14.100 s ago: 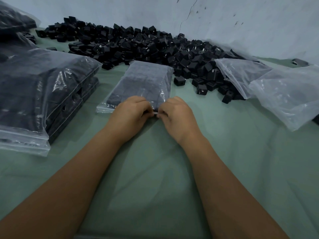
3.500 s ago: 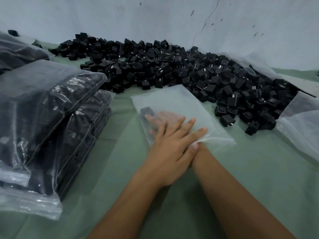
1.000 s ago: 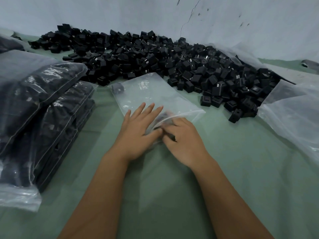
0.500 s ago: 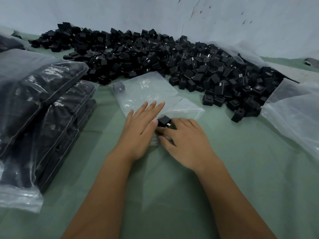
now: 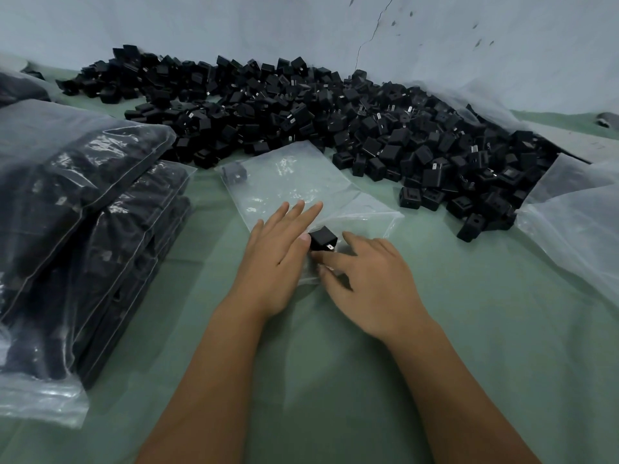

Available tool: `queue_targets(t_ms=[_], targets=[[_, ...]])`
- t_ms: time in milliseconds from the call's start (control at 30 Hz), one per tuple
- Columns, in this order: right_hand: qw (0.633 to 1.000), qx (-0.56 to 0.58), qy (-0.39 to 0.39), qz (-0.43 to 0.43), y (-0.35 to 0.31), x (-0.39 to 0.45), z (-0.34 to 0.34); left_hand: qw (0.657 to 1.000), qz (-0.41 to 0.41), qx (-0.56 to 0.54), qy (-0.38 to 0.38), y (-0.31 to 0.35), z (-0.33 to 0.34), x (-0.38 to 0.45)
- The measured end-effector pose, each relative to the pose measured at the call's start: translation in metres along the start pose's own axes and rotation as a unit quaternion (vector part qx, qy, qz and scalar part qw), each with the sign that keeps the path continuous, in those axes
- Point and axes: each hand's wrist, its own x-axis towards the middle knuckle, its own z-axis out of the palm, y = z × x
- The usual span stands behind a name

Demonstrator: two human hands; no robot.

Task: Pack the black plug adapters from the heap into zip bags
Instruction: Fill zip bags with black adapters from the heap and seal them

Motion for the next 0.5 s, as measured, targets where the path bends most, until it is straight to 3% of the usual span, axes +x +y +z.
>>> queue_targets(t_ms=[133,500], targets=[[0.996,0.044,0.080,0.002,0.0029,0.0003,-0.0001,1.000,-0.010,-0.013,0.010,-0.0011,-0.0001,0.0001],[0.997,0.064,0.027,-0.034,-0.0003,0.0033,0.0033,1.000,0.016,-0.011,0.016,0.0008,-0.0001,-0.0011]])
